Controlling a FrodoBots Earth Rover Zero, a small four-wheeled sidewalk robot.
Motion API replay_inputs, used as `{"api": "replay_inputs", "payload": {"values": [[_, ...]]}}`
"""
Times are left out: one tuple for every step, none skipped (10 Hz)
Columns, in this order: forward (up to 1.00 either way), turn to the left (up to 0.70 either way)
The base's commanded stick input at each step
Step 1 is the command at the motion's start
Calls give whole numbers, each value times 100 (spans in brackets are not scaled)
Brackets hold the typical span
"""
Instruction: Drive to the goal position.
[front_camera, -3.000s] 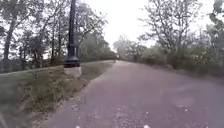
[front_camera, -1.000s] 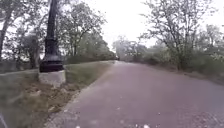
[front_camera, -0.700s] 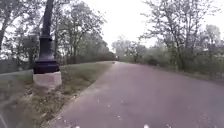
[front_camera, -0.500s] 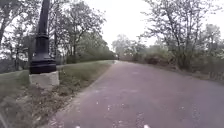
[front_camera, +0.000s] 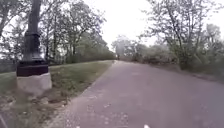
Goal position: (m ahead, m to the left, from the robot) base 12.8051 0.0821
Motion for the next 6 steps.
{"api": "replay_inputs", "payload": {"values": [[70,0],[70,0],[70,0],[70,0],[70,0],[70,0]]}}
